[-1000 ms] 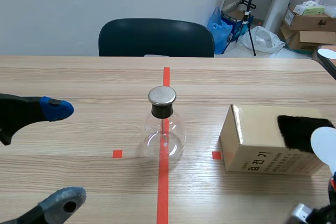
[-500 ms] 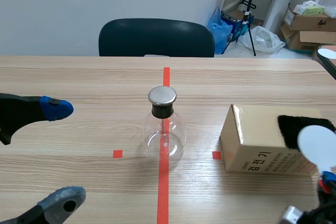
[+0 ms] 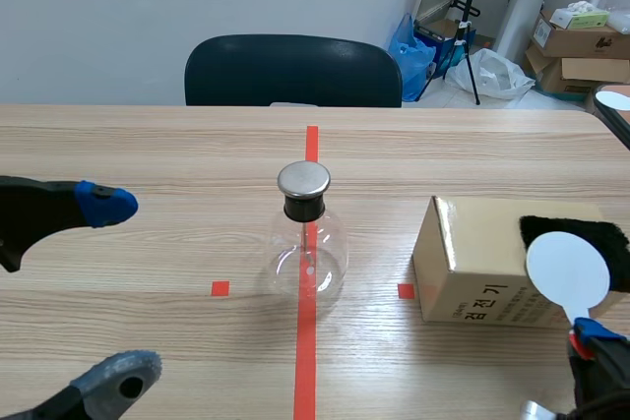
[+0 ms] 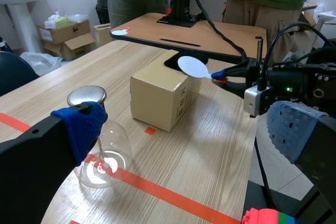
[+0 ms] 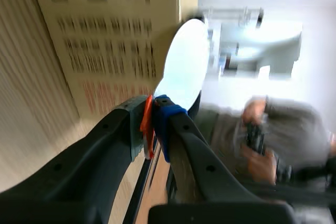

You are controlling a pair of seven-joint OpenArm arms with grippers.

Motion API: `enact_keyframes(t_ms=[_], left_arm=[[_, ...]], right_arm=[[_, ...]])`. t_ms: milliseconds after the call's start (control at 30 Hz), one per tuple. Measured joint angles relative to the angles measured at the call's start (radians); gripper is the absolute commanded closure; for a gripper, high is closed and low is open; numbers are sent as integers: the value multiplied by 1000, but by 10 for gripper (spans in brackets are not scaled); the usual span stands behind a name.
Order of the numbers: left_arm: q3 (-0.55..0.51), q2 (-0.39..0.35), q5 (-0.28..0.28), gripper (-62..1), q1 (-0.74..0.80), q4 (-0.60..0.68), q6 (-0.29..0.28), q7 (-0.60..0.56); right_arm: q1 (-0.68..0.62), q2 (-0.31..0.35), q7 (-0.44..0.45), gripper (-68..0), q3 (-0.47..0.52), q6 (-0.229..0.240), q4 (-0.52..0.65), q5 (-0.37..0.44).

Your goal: Do the electroscope experiment

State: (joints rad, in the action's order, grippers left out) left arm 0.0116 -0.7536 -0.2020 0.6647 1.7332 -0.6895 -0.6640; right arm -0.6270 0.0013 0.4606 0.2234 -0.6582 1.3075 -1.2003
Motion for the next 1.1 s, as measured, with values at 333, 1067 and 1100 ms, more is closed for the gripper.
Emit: enact_keyframes(t_ms=[333, 1067, 1100], left_arm=[[0, 0, 0, -623, 0, 0, 0, 0], [0, 0, -1, -623, 0, 0, 0, 12], [0, 0, -1, -623, 0, 0, 0, 12]], right_arm=[[1, -9, -79, -9, -3, 1, 0, -4], [3, -7, 33, -9, 10, 1, 0, -4], [3, -7, 32, -9, 10, 1, 0, -4]])
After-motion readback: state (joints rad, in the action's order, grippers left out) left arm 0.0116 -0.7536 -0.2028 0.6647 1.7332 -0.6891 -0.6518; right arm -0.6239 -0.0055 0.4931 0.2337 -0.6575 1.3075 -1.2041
